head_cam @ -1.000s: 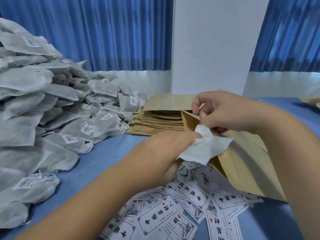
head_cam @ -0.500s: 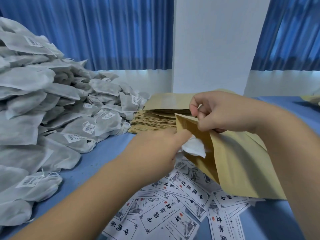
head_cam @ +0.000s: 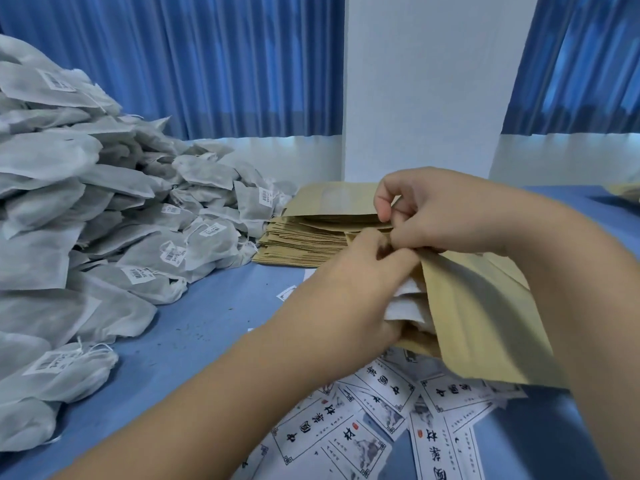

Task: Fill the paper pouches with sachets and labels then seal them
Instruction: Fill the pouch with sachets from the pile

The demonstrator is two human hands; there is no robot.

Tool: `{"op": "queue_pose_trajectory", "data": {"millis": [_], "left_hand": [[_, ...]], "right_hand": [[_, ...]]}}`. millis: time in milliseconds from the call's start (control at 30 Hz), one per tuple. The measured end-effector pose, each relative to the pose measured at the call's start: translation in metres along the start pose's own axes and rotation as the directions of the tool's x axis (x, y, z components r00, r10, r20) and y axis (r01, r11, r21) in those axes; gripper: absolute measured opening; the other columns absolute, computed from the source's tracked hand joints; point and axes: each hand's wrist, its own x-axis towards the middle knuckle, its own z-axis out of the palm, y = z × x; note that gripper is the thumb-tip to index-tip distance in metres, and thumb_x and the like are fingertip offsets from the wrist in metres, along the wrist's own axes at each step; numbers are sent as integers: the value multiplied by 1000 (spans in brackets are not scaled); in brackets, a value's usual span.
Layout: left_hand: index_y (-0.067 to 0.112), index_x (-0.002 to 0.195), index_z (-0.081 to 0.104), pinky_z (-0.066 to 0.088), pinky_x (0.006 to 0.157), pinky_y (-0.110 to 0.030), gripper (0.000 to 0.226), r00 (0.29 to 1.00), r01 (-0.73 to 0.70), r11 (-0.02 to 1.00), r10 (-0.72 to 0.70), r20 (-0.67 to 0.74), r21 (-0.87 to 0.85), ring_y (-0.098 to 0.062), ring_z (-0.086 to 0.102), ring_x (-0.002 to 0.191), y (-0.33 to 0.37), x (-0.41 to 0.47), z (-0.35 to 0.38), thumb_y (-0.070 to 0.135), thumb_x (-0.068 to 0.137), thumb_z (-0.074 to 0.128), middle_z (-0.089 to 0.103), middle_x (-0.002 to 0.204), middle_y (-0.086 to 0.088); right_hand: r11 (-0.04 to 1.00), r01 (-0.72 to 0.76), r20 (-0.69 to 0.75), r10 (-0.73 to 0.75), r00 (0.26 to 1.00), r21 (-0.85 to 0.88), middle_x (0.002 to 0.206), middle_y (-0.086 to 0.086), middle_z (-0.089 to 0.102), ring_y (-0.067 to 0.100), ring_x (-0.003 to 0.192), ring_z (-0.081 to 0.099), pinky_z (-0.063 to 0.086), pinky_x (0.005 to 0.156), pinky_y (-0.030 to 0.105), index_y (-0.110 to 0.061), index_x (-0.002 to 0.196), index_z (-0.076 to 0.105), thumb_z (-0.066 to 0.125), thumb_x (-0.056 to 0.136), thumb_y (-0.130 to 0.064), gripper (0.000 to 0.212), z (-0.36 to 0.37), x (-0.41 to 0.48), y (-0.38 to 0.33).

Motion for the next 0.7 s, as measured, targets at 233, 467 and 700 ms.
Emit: {"op": "queue_pose_trajectory", "data": {"millis": [233, 467, 700], "left_hand": [[30, 86, 57, 37, 64, -10, 33, 984, 97, 895, -152, -95, -435, 0, 52, 81, -9, 0, 4, 12, 63, 73, 54, 92, 13], [20, 103, 74, 47, 82, -39, 34, 995, -94, 993, 93, 31, 66, -20, 56, 98, -13, 1, -3, 8, 77, 54, 64, 102, 4], [46, 128, 51, 43, 95, -35, 48, 908, -8, 995, -36, 418, 103, -10, 40, 117, -10, -2, -28, 22, 88, 38, 33, 134, 13]], "right_hand": [[1000, -2, -37, 1, 999, -29, 51, -8, 49, 6, 41, 38, 32, 40, 18, -17, 84, 54, 59, 73, -1, 20, -3, 2, 8], [1000, 24, -44, -24, 999, -16, 52, -5, 48, 8, 42, 39, 34, 44, 24, -17, 82, 54, 57, 74, 1, 20, -2, 5, 8], [1000, 14, -27, -14, 1000, -11, 51, -6, 48, 7, 41, 38, 32, 42, 23, -17, 83, 54, 58, 75, 0, 20, -1, 5, 8]]}}
